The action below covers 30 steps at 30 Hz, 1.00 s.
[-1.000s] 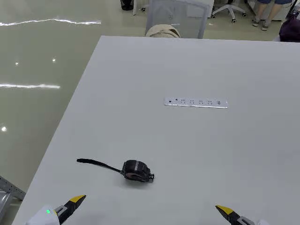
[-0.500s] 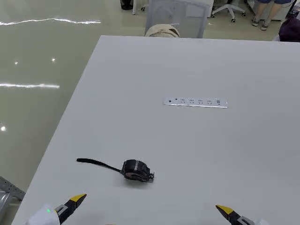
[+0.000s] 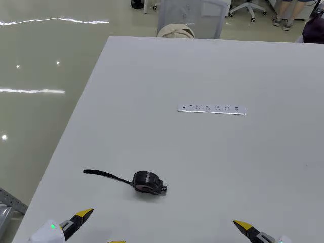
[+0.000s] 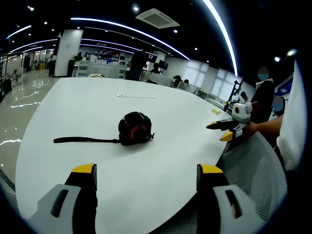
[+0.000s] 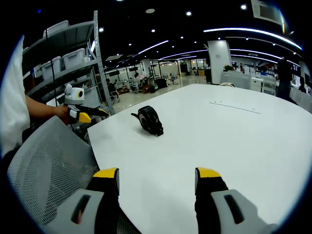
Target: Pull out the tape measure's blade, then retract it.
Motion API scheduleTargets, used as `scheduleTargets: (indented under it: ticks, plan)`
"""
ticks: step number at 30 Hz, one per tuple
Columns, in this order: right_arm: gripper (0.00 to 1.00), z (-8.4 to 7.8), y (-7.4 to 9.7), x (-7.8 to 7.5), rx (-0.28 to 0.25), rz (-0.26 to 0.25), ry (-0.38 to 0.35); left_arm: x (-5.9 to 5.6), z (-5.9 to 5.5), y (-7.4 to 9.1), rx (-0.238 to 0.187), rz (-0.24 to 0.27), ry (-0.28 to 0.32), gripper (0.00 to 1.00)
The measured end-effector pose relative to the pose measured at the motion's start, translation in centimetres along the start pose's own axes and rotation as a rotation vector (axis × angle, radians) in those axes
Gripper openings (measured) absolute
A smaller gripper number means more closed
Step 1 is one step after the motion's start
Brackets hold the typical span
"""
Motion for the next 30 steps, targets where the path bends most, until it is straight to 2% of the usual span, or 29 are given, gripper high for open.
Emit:
scheduleTargets:
  ticks: [5,12,15,18,25,30]
  plan:
    - [0.63,0.1,-0.1,0.0,-0.009,0.008,-0.003,0.0,0.1,-0.2,0.006,-0.005,-0.006,0.83]
    - [0.62,0.0,-0.3,0.0,0.010,0.021,0.010,0.0,0.3,-0.4,0.013,-0.014,-0.025,0.83]
    - [0.62,0.2,-0.4,-0.1,-0.005,0.022,-0.011,0.1,0.5,-0.6,0.018,-0.018,-0.036,0.82]
    - [0.61,0.1,-0.7,-0.2,0.004,0.026,-0.004,0.4,0.4,-0.9,0.040,-0.016,-0.068,0.80]
    - [0.61,0.2,-1.2,-0.3,0.010,0.041,0.001,1.0,0.4,-1.3,0.056,-0.021,-0.084,0.79]
    - [0.59,0.3,-1.4,-0.6,0.010,0.054,0.011,1.3,0.8,-1.8,0.067,-0.021,-0.098,0.79]
Point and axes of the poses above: the centre of the closed fingertips' face, and the gripper's own axes: y roughly backward along the fingers, x roughly to its left, z roughly out of its top, the point moved 10 cm from there along y, roughly backward along the fingers, and after that the axes turned 3 degrees about z, right-handed, at the moved point
